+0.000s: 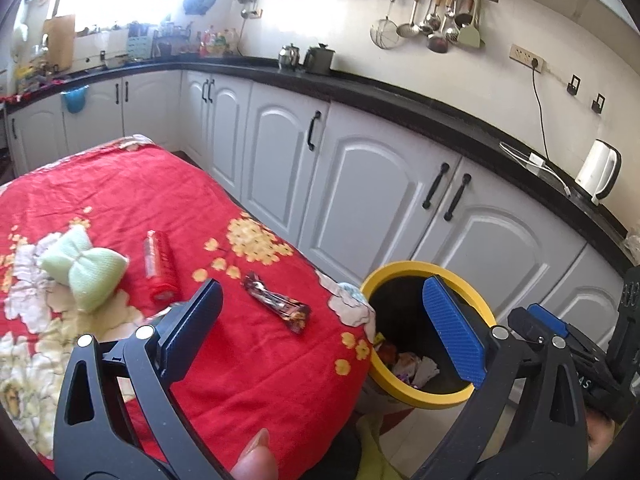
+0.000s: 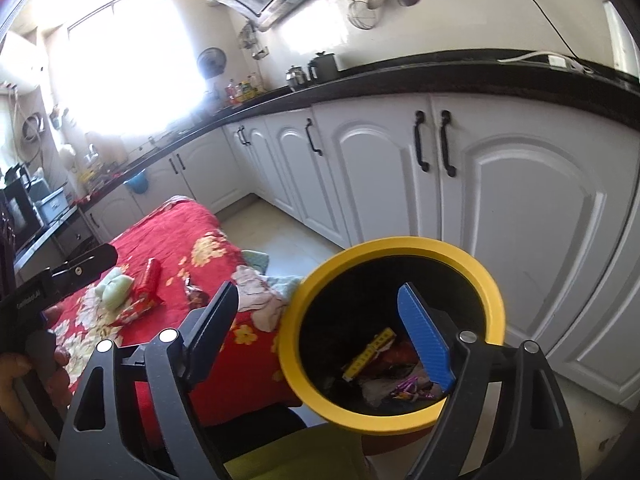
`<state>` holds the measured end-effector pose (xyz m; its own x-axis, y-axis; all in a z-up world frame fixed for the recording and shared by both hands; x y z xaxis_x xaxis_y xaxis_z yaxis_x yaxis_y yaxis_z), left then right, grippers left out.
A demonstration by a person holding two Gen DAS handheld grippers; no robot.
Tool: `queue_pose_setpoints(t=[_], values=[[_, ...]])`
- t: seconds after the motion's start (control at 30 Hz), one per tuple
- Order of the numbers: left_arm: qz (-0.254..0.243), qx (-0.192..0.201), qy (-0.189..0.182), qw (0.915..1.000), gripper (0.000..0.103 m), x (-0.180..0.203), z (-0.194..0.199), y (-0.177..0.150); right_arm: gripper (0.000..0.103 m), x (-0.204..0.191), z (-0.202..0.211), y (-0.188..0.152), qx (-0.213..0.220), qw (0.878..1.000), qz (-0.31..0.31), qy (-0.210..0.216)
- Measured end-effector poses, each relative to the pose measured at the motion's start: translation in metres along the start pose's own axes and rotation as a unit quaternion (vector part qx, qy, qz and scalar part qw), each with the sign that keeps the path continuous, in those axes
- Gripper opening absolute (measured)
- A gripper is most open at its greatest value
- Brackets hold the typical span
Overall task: Collect trash
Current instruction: 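Move both open tools back over the table toward the remaining wrappers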
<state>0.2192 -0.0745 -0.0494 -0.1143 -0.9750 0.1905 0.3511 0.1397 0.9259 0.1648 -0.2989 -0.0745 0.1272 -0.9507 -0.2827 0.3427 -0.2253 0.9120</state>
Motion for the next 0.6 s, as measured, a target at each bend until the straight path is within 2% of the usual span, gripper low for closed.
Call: queue_pose_setpoints(t=[0.6], values=[[0.032, 0.035, 0.059, 0.9972, 0.092, -0.073, 0.024, 0.019, 0.083, -0.089, -0.011, 0.0, -0.014, 0.997, 0.043, 0.066]])
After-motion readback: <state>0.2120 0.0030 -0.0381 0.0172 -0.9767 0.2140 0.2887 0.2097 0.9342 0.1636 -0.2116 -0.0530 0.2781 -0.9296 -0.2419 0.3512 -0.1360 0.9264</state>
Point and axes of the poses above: each gripper's, at about its wrist camera, not at the fingertips, and z roughly against the way its jaws point, x to its right, y to its top, the point moved 6 cm from there along -z, roughly the way its jaws point, and after that the axes turned 14 degrees about x, right-handed, at the moved point
